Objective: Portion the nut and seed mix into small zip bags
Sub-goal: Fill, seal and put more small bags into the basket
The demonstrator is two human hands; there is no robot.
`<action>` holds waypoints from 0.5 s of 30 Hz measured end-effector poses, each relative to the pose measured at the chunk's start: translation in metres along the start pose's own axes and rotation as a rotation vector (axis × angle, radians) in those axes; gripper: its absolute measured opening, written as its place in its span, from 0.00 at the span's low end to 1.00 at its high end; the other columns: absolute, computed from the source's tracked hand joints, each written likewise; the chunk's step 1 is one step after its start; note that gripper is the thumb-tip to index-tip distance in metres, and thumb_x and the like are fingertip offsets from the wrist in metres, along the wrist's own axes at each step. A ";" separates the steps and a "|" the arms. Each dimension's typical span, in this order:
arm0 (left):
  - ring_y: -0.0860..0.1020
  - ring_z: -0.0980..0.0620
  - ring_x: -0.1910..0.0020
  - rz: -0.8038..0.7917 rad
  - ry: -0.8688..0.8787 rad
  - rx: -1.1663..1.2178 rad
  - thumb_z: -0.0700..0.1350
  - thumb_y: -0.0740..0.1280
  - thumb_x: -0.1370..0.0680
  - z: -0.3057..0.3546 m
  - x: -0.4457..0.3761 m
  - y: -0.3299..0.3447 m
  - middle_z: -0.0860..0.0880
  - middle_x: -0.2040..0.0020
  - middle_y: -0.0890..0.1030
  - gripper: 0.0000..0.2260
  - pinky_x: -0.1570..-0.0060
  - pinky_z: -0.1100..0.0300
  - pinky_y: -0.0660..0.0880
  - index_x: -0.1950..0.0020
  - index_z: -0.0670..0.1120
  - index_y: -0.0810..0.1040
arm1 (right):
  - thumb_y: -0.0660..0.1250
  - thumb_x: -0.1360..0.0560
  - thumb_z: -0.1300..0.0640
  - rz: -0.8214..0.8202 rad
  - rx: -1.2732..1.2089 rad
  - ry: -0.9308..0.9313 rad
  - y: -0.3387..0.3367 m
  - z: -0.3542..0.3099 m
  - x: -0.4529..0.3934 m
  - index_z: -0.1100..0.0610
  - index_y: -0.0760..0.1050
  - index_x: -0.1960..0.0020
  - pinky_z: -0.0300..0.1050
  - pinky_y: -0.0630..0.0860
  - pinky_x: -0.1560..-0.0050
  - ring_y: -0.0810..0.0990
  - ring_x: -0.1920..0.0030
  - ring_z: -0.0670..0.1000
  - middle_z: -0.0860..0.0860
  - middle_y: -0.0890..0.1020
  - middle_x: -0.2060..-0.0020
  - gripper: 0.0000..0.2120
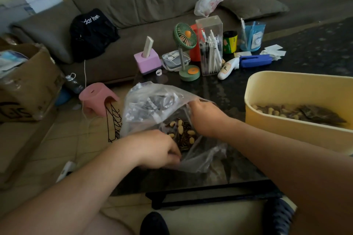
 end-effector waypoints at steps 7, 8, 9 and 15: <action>0.77 0.47 0.41 0.400 -0.372 0.215 0.42 0.62 0.19 -0.089 -0.058 -0.011 0.49 0.33 0.76 0.26 0.38 0.46 0.78 0.23 0.59 0.67 | 0.61 0.16 0.59 -0.072 -0.030 0.037 0.010 0.006 0.005 0.55 0.68 0.32 0.49 0.78 0.49 0.80 0.44 0.55 0.56 0.80 0.40 0.13; 0.77 0.48 0.41 0.416 -0.375 0.227 0.43 0.63 0.18 -0.089 -0.061 -0.013 0.48 0.33 0.76 0.24 0.37 0.47 0.77 0.22 0.57 0.66 | 0.61 0.16 0.59 -0.082 -0.032 0.044 0.011 0.007 0.005 0.56 0.67 0.32 0.49 0.78 0.51 0.80 0.44 0.56 0.57 0.80 0.40 0.13; 0.76 0.48 0.41 0.427 -0.360 0.266 0.46 0.64 0.16 -0.086 -0.063 -0.017 0.47 0.32 0.76 0.21 0.37 0.50 0.75 0.23 0.54 0.67 | 0.61 0.16 0.59 -0.091 -0.034 0.052 0.012 0.008 0.006 0.56 0.66 0.32 0.49 0.78 0.52 0.80 0.46 0.56 0.57 0.80 0.42 0.13; 0.79 0.49 0.52 0.423 -0.411 0.331 0.49 0.64 0.14 -0.082 -0.072 -0.026 0.48 0.49 0.82 0.10 0.52 0.54 0.74 0.42 0.47 0.83 | 0.60 0.16 0.60 -0.108 -0.079 0.059 0.013 0.007 0.004 0.55 0.67 0.38 0.47 0.75 0.57 0.79 0.51 0.54 0.55 0.78 0.48 0.08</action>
Point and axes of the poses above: each hand's wrist, its own x-axis away from the middle knuckle, its own y-axis out of the palm, z = x × y, the point moved 8 cm from there along -x, towards the middle knuckle
